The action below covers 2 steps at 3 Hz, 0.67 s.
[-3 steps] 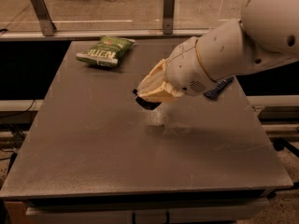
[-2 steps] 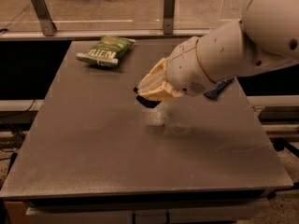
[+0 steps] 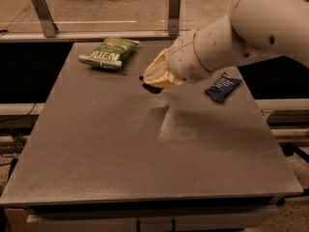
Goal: Move rxbar chocolate near green jalapeno chip bag
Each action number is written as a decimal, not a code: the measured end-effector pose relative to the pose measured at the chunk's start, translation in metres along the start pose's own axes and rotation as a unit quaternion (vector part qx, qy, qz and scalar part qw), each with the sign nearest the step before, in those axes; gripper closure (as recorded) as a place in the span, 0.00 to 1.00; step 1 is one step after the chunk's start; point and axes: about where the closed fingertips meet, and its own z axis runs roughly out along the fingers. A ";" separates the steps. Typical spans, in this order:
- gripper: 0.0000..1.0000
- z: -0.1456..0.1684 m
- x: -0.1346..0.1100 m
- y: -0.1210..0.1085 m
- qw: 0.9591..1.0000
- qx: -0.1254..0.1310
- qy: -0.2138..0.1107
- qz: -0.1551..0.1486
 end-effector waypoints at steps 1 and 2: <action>1.00 0.023 0.023 -0.033 1.000 0.005 0.007 -0.028; 1.00 0.048 0.042 -0.060 0.999 0.004 0.004 -0.041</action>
Offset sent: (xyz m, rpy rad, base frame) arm 0.1329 -0.0027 -0.0477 -0.0369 -0.0801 0.0627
